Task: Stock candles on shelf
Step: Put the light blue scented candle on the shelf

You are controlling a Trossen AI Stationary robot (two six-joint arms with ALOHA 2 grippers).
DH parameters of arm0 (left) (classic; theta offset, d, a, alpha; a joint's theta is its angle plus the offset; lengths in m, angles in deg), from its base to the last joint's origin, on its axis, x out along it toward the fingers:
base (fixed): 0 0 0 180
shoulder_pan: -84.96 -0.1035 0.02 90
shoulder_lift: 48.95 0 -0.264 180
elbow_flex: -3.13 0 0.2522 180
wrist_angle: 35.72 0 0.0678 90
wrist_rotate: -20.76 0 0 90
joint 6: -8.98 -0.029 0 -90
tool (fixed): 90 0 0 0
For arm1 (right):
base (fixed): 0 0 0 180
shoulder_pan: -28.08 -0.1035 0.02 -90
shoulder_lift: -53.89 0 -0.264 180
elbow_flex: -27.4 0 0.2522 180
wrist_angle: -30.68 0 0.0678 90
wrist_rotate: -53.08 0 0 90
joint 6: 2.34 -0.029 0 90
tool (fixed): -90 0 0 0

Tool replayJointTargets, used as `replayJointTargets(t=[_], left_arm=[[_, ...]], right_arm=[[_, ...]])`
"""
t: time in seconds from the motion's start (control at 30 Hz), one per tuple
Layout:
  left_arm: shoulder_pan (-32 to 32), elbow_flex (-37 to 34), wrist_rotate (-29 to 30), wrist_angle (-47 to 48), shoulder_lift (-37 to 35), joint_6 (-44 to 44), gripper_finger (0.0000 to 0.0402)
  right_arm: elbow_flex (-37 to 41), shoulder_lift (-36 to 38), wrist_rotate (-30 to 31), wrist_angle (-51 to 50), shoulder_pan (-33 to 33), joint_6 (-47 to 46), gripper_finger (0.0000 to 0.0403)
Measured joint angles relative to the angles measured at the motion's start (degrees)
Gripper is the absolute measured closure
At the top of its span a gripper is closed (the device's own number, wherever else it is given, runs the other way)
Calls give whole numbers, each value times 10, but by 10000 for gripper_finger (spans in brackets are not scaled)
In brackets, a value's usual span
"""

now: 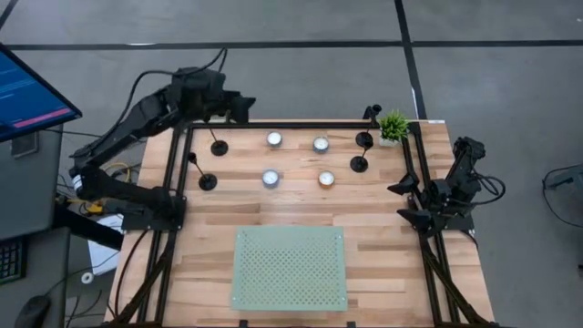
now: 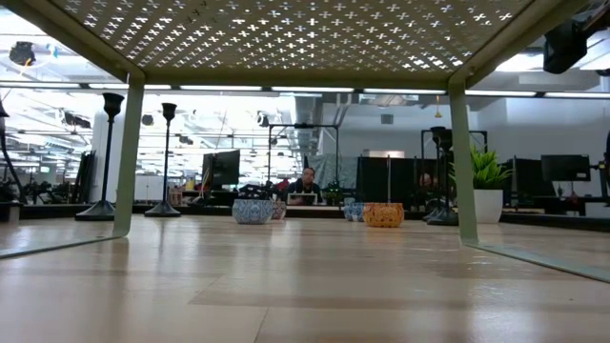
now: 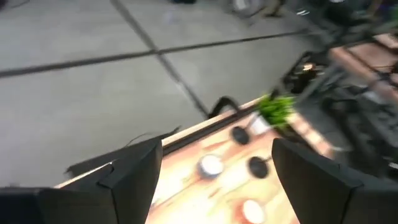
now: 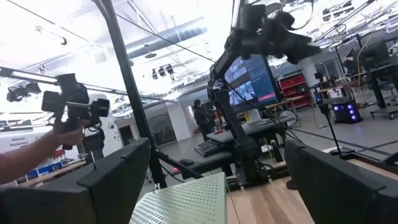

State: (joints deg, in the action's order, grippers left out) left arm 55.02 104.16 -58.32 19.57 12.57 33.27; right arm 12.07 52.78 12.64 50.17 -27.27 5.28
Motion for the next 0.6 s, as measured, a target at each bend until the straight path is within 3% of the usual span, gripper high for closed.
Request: replayJointTargets(t=[0.17, 0.33, 0.6], left_arm=[[-51, 0, 25, 49, 20, -27, 96], [-94, 0, 93, 111, 32, -53, 96], [-130, 0, 101, 192, 34, -28, 96]], right_arm=[[0, 0, 0, 0, 0, -1, 42], [-1, 0, 0, 0, 0, -1, 42], [-1, 0, 0, 3, 0, -1, 42]])
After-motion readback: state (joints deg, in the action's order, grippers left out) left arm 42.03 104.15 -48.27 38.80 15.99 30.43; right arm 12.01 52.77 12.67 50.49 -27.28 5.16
